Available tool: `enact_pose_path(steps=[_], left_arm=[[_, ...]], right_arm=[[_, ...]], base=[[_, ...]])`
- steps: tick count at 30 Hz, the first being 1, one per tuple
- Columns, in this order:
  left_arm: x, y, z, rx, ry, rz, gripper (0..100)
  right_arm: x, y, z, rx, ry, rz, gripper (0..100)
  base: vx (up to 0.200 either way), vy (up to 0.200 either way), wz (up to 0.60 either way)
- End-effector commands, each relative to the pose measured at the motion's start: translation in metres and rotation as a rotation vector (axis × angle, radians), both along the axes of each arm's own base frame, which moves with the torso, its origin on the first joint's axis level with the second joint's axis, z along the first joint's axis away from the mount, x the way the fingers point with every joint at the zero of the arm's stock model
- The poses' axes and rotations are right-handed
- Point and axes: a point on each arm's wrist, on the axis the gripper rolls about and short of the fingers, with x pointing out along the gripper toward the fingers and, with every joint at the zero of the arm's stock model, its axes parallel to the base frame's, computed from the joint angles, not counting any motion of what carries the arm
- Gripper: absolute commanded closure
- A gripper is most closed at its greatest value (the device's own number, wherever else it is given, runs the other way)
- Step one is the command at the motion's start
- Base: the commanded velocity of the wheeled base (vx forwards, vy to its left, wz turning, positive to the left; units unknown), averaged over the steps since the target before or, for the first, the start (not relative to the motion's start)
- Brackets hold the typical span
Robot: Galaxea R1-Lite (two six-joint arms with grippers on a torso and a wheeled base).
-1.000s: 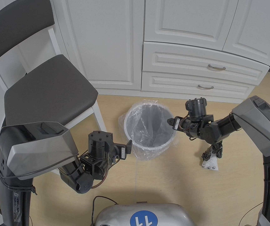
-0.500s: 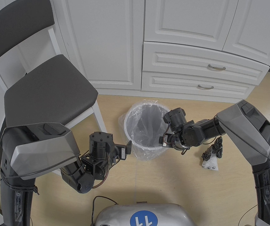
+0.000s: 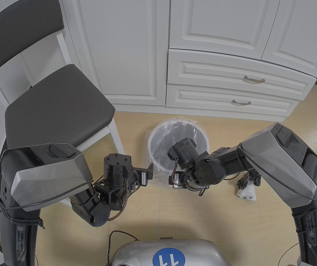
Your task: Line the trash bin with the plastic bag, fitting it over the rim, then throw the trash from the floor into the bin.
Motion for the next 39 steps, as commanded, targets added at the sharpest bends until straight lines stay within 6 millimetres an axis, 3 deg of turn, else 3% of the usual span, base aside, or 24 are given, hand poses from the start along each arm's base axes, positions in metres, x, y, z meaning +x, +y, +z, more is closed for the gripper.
enact_pose_path(steps=[1,8,14,16,20,24,29,32,39], left_arm=[[0.0,0.0,0.002,-0.004,-0.006,0.001,0],[0.001,0.001,0.003,-0.005,-0.008,0.003,0],[0.0,0.0,0.002,-0.004,-0.006,0.001,0],[0.0,-0.002,0.0,-0.003,-0.003,-0.003,0],[0.001,-0.005,-0.003,-0.015,0.0,-0.004,0],[0.002,-0.005,-0.002,-0.025,-0.002,-0.002,0],[0.002,-0.005,-0.001,-0.028,-0.004,-0.001,0],[0.002,-0.005,-0.001,-0.032,-0.003,0.001,0],[0.002,-0.005,0.0,-0.037,-0.006,0.001,0]], right_arm=[[-0.004,0.007,-0.002,0.001,0.0,0.017,0],[-0.003,0.011,0.007,0.027,-0.008,-0.004,0],[-0.007,-0.001,0.042,0.043,-0.031,-0.021,0],[0.004,-0.019,0.055,0.03,-0.077,-0.081,0],[0.028,-0.042,0.062,0.04,-0.124,-0.162,0],[0.065,-0.056,0.048,0.073,-0.152,-0.232,0],[0.09,-0.056,0.019,0.086,-0.149,-0.276,0],[0.088,-0.058,0.005,0.043,-0.106,-0.271,0],[0.068,-0.054,0.003,-0.054,0.034,-0.25,0]], base=[[0.0,0.0,0.0],[0.0,0.0,0.0],[0.0,0.0,0.0],[0.0,0.0,0.0],[0.0,0.0,0.0],[0.0,0.0,0.0],[0.0,0.0,0.0],[0.0,0.0,0.0],[0.0,0.0,0.0]])
